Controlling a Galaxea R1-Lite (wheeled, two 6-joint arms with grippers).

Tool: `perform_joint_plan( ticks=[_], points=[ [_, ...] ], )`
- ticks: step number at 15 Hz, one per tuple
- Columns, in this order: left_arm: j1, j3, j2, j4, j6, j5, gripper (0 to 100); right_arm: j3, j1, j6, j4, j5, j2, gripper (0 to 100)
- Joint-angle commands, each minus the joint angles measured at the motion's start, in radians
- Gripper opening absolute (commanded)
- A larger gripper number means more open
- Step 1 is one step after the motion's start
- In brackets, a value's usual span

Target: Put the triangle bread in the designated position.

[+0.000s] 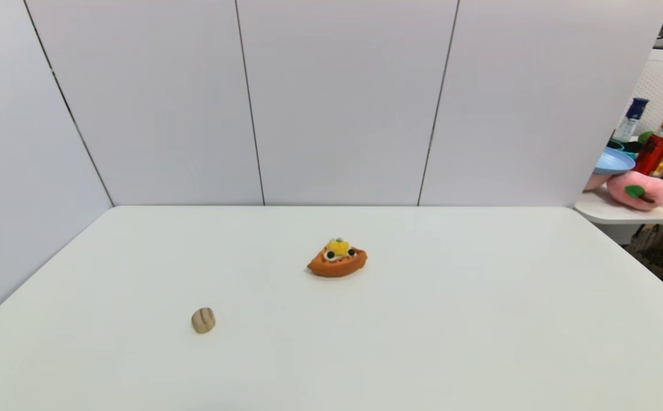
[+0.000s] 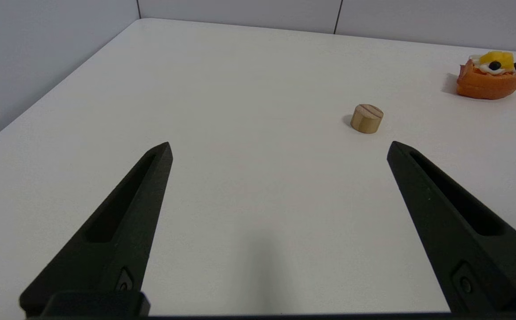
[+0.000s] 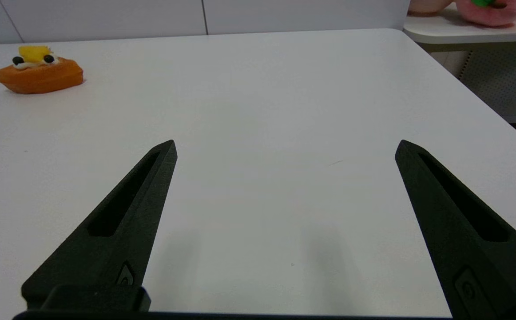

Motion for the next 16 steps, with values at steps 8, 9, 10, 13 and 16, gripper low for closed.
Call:
perform_joint_plan(
  ticks=[8,9,10,13,16],
  points=[
    [0.0,0.0,0.001,0.0,-0.001,0.002,100,-0.001,0.0,0.0,-0.001,0.001,0.002,100],
    [0.002,0.0,0.001,-0.002,-0.004,0.002,100,-0.001,0.0,0.0,-0.001,0.001,0.002,100],
    [0.0,0.0,0.007,-0.002,-0.007,0.002,100,0.001,0.0,0.001,-0.001,-0.001,0.002,100],
    [0.002,-0.1,0.271,-0.08,0.052,-0.027,100,0.001,0.0,0.0,-0.001,0.001,0.002,100],
    [-0.023,-0.357,0.665,-0.192,0.228,-0.208,100,0.001,0.0,0.0,-0.001,-0.001,0.002,100]
  ],
)
